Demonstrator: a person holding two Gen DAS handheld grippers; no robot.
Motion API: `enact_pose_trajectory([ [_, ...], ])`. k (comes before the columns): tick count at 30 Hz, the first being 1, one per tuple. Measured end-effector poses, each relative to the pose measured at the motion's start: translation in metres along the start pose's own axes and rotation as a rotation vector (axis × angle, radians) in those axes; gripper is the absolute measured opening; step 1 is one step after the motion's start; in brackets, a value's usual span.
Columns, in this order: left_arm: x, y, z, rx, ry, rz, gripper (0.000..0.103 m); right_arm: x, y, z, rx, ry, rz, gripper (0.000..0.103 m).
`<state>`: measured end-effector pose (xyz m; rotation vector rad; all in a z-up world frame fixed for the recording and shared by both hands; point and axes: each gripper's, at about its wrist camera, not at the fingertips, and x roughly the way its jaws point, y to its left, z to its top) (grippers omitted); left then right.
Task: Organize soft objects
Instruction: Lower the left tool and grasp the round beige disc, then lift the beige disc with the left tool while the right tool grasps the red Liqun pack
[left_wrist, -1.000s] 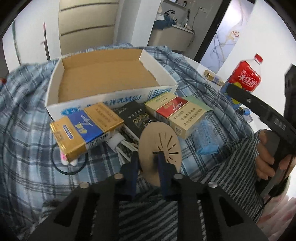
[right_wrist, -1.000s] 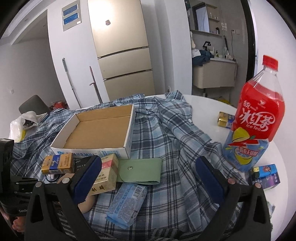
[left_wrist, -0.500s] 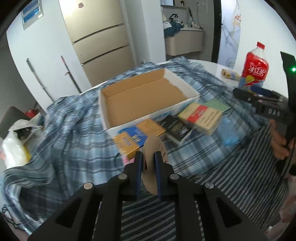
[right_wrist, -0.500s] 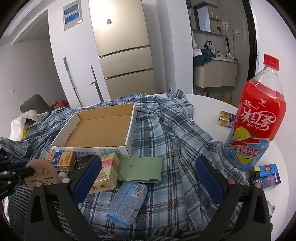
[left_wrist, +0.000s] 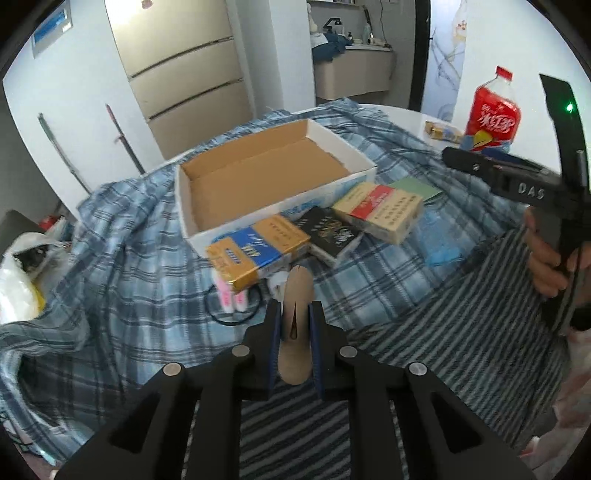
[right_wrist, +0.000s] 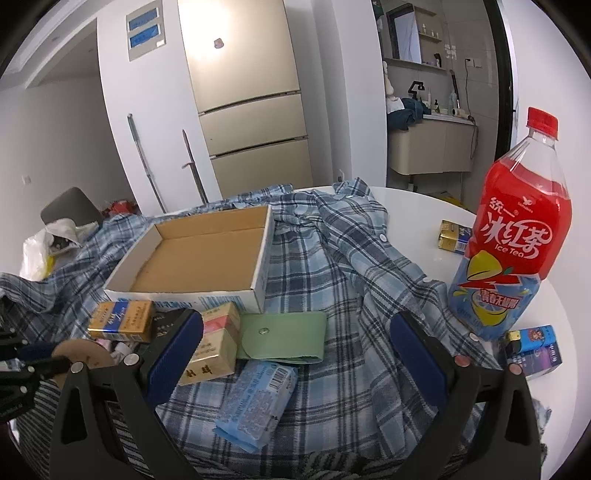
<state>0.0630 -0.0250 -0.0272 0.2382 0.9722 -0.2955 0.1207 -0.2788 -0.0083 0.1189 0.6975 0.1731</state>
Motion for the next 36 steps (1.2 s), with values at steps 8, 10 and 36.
enact_pose_trajectory([
  [8,0.012,0.001,0.0,-0.025,0.017,-0.03,0.021,-0.002,0.005,-0.001,-0.023,-0.003,0.014,0.101],
  [10,0.019,0.002,-0.002,-0.041,0.038,-0.066,0.022,-0.001,0.005,-0.002,-0.019,-0.001,0.013,0.101],
  [36,0.003,0.016,-0.008,-0.103,-0.345,0.038,0.02,0.007,0.016,-0.006,-0.071,0.02,0.002,0.101],
])
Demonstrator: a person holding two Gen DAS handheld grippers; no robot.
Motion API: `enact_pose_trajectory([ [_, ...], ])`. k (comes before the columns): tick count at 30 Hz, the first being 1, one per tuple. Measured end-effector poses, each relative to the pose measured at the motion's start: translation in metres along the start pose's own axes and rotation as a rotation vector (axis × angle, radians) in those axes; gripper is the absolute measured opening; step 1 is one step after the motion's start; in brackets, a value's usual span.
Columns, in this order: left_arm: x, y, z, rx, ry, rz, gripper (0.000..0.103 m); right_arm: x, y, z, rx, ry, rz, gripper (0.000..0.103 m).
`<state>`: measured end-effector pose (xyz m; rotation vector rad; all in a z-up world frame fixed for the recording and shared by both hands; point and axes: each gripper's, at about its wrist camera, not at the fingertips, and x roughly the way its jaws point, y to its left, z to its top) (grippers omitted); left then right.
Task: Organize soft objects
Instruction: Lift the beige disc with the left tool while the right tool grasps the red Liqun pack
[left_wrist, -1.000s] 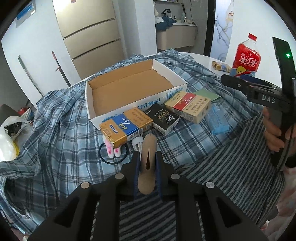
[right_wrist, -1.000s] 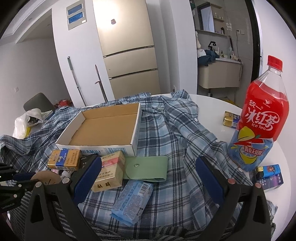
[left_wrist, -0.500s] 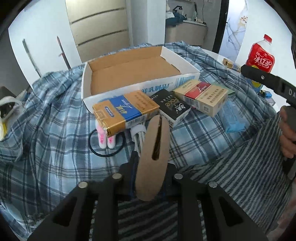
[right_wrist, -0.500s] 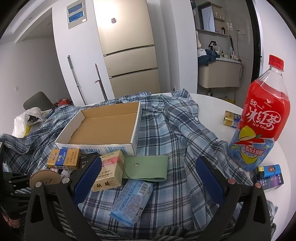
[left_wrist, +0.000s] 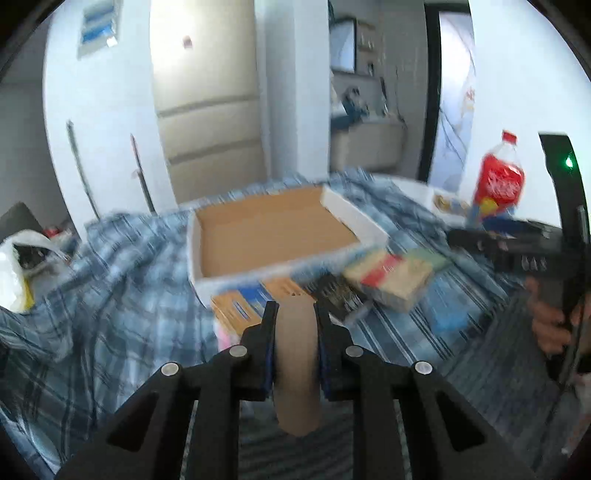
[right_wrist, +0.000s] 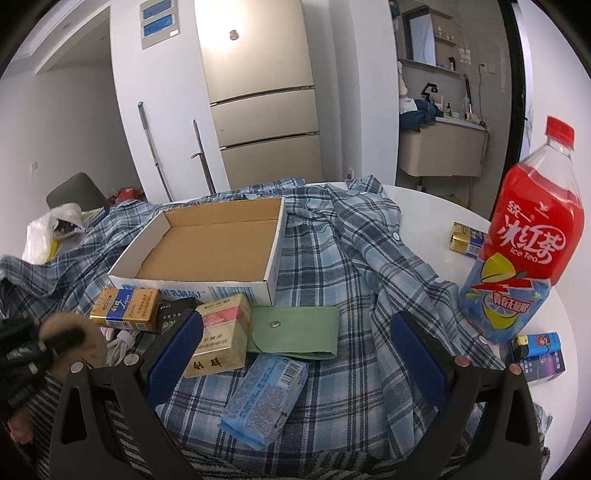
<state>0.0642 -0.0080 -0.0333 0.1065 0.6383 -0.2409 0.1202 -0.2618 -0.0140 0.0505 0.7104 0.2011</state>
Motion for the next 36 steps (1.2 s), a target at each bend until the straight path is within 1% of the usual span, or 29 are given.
enact_pose_trajectory([
  [3,0.003,0.011,0.001,-0.044,-0.011,-0.034,0.02,-0.001,0.009,-0.002,-0.04,0.001,-0.02,0.101],
  [5,0.003,0.017,0.0,-0.072,-0.022,-0.041,0.02,-0.001,0.015,-0.001,-0.067,0.007,-0.032,0.101],
  [7,0.002,0.018,-0.002,-0.082,-0.025,-0.038,0.02,-0.003,0.02,0.0,-0.093,0.015,-0.032,0.101],
  [9,0.007,0.017,-0.002,-0.077,-0.007,-0.025,0.02,-0.004,0.027,0.002,-0.121,0.021,-0.027,0.101],
  [14,0.032,0.015,-0.009,-0.072,0.139,-0.015,0.02,-0.001,0.049,0.007,-0.185,0.055,-0.024,0.101],
  [16,0.037,0.016,-0.012,-0.073,0.178,-0.011,0.02,-0.001,0.055,0.008,-0.201,0.052,-0.028,0.101],
  [19,0.05,0.012,-0.021,-0.055,0.277,-0.027,0.02,0.0,0.062,0.008,-0.224,0.045,-0.038,0.101],
  [20,0.053,0.011,-0.023,-0.052,0.292,-0.027,0.02,0.001,0.064,0.008,-0.23,0.045,-0.039,0.101],
  [24,0.045,0.014,-0.023,-0.072,0.253,-0.058,0.019,0.007,0.071,0.008,-0.254,0.063,-0.034,0.101],
  [26,0.037,0.016,-0.022,-0.085,0.21,-0.112,0.019,0.011,0.073,0.007,-0.269,0.075,-0.033,0.101],
  [27,0.031,0.017,-0.021,-0.092,0.178,-0.121,0.019,0.014,0.073,0.008,-0.273,0.083,-0.033,0.101],
  [28,0.024,0.019,-0.021,-0.1,0.139,-0.113,0.019,0.017,0.074,0.008,-0.277,0.095,-0.029,0.101],
  [30,0.011,0.022,-0.019,-0.116,0.069,-0.108,0.019,0.026,0.076,0.006,-0.296,0.15,0.015,0.101],
  [31,0.004,0.023,-0.019,-0.119,0.035,-0.094,0.019,0.03,0.077,0.005,-0.298,0.167,0.023,0.101],
  [34,-0.01,0.022,-0.018,-0.114,-0.041,-0.063,0.019,0.041,0.082,0.004,-0.332,0.176,-0.005,0.101],
  [35,-0.013,0.022,-0.018,-0.112,-0.058,-0.052,0.019,0.045,0.084,0.003,-0.354,0.178,-0.02,0.099],
  [36,-0.016,0.022,-0.018,-0.11,-0.071,-0.043,0.019,0.048,0.086,0.003,-0.368,0.183,-0.026,0.094],
])
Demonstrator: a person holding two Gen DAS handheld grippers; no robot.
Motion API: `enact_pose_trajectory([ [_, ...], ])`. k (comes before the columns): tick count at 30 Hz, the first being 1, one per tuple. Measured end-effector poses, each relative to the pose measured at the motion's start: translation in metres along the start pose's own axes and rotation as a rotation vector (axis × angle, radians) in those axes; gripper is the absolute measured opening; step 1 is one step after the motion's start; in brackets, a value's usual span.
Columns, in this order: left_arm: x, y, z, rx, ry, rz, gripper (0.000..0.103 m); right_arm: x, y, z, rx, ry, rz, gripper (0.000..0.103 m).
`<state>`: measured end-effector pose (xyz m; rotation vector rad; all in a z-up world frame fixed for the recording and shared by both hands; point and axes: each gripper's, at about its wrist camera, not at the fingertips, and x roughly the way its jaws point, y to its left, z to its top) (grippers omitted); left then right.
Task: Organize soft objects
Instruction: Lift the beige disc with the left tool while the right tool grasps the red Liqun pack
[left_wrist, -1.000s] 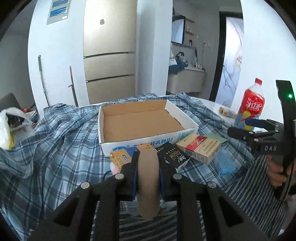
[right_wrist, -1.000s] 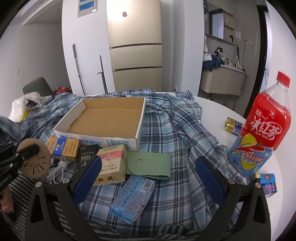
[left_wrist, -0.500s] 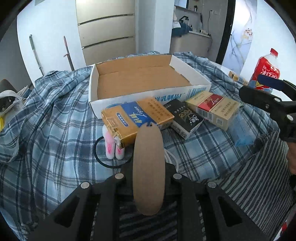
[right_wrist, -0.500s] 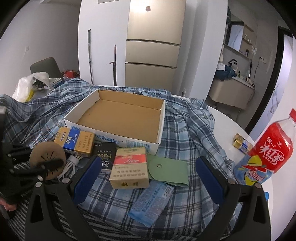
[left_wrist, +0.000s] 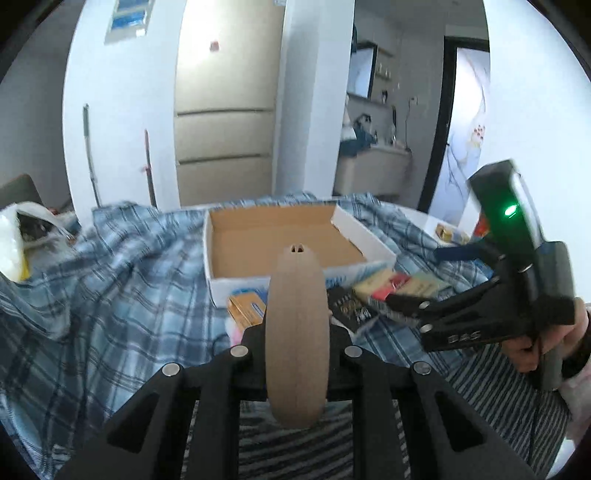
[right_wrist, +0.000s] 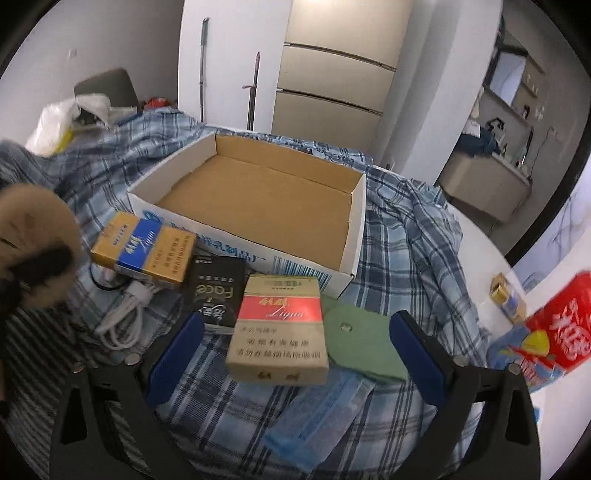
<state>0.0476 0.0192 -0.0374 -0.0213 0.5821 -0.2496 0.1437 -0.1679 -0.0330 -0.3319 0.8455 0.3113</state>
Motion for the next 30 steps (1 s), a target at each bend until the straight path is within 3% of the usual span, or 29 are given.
enact_pose_trajectory([
  [7,-0.002,0.003,0.004,0.006,-0.004,0.013,0.019,0.021,0.004,-0.001,-0.008,0.048,0.021,0.081],
  [15,-0.003,-0.003,0.003,0.018,-0.016,0.027,0.019,0.032,0.009,-0.002,-0.024,0.069,0.026,0.056],
  [30,-0.006,-0.005,0.003,0.035,-0.027,0.05,0.019,-0.001,0.006,-0.006,0.021,0.009,0.021,0.055],
])
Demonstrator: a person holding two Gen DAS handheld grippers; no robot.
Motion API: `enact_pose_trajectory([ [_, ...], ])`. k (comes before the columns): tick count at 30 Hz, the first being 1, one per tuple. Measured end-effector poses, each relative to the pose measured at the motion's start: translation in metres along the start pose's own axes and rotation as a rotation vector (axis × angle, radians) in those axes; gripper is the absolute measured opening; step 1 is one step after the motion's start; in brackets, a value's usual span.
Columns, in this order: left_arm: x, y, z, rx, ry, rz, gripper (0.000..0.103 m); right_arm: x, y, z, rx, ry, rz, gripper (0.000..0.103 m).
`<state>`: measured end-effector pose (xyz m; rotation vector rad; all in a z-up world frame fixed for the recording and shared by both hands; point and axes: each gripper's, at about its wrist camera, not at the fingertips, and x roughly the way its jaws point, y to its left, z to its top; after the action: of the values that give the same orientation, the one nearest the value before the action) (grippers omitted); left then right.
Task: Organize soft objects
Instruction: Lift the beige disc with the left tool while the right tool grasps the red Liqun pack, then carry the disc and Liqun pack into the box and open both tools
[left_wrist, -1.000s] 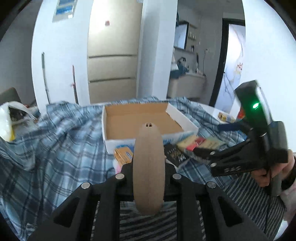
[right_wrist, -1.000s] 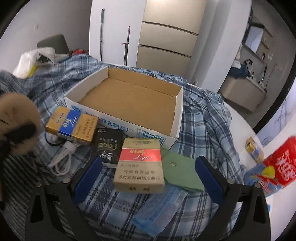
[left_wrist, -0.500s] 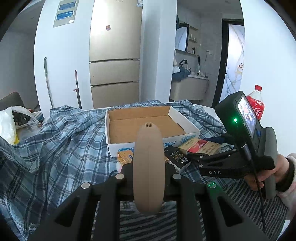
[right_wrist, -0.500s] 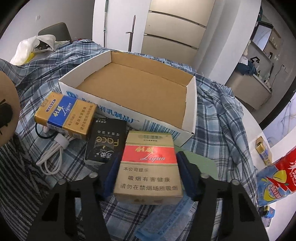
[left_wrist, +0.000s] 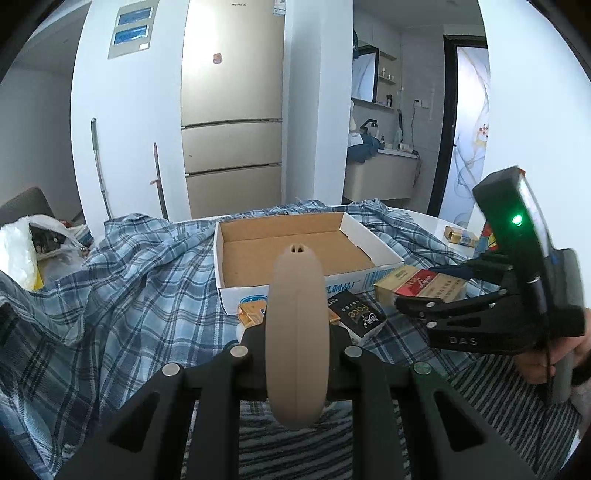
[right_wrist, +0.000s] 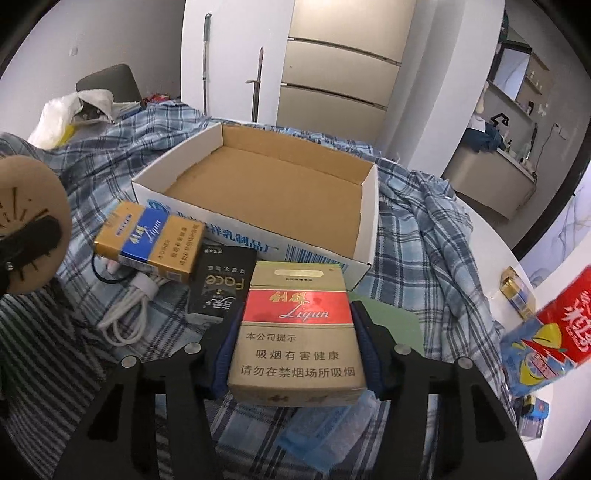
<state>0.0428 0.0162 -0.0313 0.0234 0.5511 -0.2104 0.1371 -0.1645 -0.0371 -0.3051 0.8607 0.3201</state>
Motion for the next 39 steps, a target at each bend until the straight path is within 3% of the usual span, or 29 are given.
enact_pose_trajectory([
  [7,-0.015,-0.007,0.002,0.039,-0.068,0.021,0.019,-0.02,0.007,-0.004,0.028,-0.032,-0.018,0.055],
  [12,-0.031,-0.003,0.017,0.018,-0.088,0.077,0.019,-0.035,0.01,-0.002,0.068,-0.063,-0.029,0.055],
  [14,-0.04,-0.005,0.029,0.037,-0.088,0.101,0.019,-0.044,0.01,0.004,0.08,-0.081,-0.023,0.055],
  [24,-0.054,-0.015,0.115,0.018,-0.09,0.053,0.019,-0.104,-0.008,0.06,0.164,-0.283,-0.071,0.055],
  [32,-0.031,-0.024,0.174,-0.042,-0.152,0.017,0.019,-0.114,-0.035,0.095,0.253,-0.359,-0.129,0.055],
  [39,0.03,-0.021,0.173,-0.039,-0.155,0.011,0.019,-0.109,-0.061,0.113,0.329,-0.441,-0.222,0.055],
])
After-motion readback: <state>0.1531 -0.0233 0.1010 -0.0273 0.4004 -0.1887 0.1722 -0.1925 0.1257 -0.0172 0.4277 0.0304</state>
